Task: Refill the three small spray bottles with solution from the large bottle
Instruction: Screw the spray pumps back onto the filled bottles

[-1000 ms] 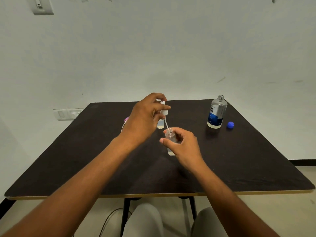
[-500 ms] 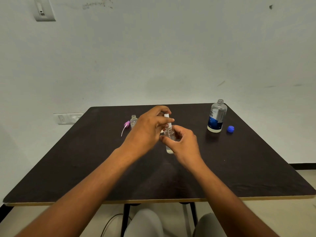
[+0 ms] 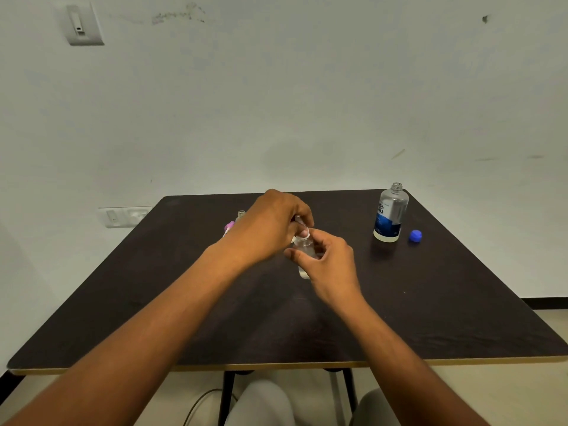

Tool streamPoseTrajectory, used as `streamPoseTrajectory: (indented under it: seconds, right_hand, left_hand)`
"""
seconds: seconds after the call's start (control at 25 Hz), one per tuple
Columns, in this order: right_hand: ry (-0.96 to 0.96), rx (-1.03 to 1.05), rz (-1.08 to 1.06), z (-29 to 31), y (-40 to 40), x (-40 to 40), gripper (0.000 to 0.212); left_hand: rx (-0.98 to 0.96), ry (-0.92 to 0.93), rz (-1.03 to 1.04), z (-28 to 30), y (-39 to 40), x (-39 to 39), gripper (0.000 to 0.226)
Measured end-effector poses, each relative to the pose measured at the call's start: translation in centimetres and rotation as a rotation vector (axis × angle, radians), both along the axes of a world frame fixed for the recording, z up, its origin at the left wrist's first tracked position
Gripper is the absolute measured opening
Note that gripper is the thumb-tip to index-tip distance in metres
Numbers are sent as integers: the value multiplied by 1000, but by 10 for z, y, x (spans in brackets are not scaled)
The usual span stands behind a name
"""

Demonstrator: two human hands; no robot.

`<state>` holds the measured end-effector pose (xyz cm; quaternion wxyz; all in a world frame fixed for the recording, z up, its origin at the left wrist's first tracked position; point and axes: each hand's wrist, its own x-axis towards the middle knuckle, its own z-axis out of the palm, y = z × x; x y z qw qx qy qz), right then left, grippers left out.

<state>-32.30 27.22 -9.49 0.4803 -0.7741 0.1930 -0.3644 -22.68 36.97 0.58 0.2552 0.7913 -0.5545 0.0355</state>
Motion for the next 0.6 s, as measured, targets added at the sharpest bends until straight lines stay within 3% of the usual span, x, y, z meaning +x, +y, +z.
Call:
streamPoseTrajectory:
  seconds: [0.2, 0.44, 0.6]
  right_hand:
    - [-49, 26, -3, 6, -3, -2, 28]
    - [-61, 29, -5, 10, -2, -2, 22]
    - [-53, 39, -9, 10, -3, -3, 27]
  left_hand:
    - [-131, 364, -111, 4, 2, 9, 54]
    - [-337, 389, 51, -5, -8, 6, 35]
    - [-288, 552, -65, -1, -7, 11, 38]
